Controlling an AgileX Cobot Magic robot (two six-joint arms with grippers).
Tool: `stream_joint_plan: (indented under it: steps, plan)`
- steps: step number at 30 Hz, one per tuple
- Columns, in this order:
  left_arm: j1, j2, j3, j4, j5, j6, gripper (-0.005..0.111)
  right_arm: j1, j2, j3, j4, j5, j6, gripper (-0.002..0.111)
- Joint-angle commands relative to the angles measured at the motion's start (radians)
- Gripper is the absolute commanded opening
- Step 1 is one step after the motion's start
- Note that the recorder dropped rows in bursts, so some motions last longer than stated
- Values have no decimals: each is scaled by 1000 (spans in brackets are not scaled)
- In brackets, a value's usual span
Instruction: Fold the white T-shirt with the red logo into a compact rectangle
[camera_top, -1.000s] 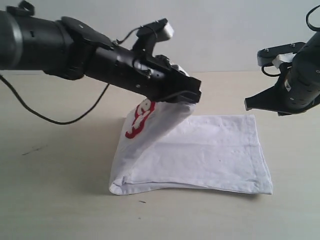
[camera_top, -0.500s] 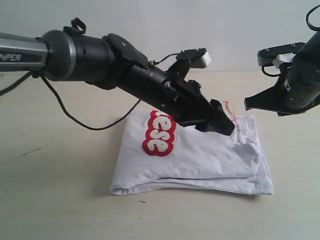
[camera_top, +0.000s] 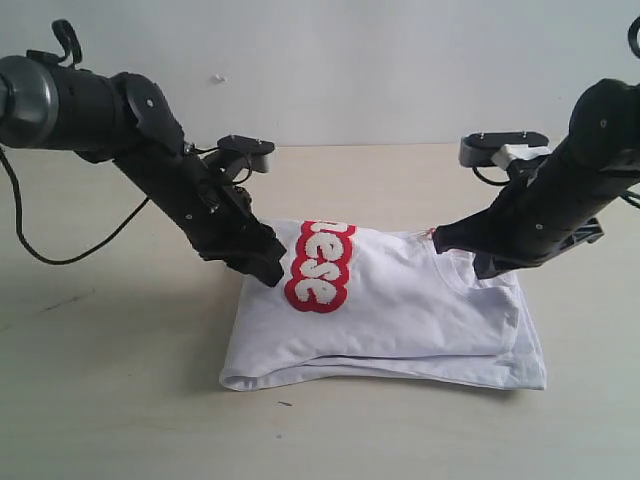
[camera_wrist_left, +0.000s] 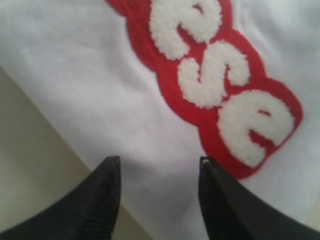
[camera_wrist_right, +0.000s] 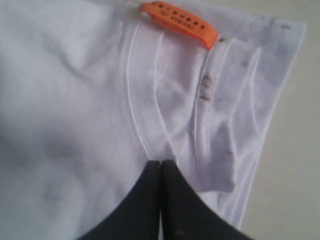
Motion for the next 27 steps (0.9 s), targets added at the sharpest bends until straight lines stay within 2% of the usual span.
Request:
stream_joint_plan:
  steps: [1,9,14,20,24,27]
  plan:
    - [0,28,7,-40,-66,-7,48,-1,67,-8,8,-52,-18,0]
    - [-25,49,7,-115,-128,31,48,-1,135,-8,7,-98,-18,0]
    - [-59,76,7,-116,-143,31,48,-1,155,-8,9,-98,-18,0]
    - [-64,134,7,-97,-161,25,48,-1,164,-8,9,-96,-18,0]
    - [-59,153,7,40,-195,-119,48,-1,164,-8,9,-96,-20,0]
    - [-57,153,7,263,-193,-297,48,-1,164,-8,9,-99,-34,0]
